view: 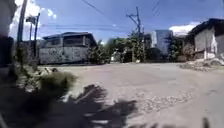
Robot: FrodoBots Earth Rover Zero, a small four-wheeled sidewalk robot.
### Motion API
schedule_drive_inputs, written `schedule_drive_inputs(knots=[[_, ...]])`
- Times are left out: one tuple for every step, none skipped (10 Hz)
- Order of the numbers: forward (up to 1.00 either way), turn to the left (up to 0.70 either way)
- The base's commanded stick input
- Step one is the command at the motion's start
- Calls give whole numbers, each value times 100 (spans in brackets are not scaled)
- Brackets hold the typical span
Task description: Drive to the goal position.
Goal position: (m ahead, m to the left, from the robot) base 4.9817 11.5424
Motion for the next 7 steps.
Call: schedule_drive_inputs(knots=[[100,1],[100,0],[100,0],[100,0],[100,0],[100,0],[100,0]])
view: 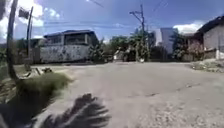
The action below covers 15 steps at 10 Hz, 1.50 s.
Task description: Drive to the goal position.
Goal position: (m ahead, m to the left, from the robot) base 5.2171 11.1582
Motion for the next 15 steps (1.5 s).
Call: schedule_drive_inputs(knots=[[100,0],[100,0],[100,0],[100,0],[100,0],[100,0],[100,0],[100,0],[100,2],[100,1],[100,0],[100,0],[100,9],[100,3],[100,2]])
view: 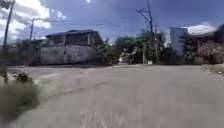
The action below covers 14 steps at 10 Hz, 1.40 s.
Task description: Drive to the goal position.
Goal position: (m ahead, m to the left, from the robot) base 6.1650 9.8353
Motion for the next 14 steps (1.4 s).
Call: schedule_drive_inputs(knots=[[100,25],[100,39],[100,40],[100,40],[100,40],[100,40],[100,40],[100,40],[100,40],[100,40],[100,40],[100,40],[100,40],[100,26]])
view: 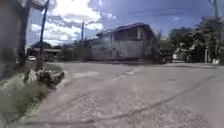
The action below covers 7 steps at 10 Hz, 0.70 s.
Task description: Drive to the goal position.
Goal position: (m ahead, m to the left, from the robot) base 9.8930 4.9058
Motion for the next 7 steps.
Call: schedule_drive_inputs(knots=[[100,0],[100,0],[100,4],[100,12],[100,-9],[100,-32],[100,-40]])
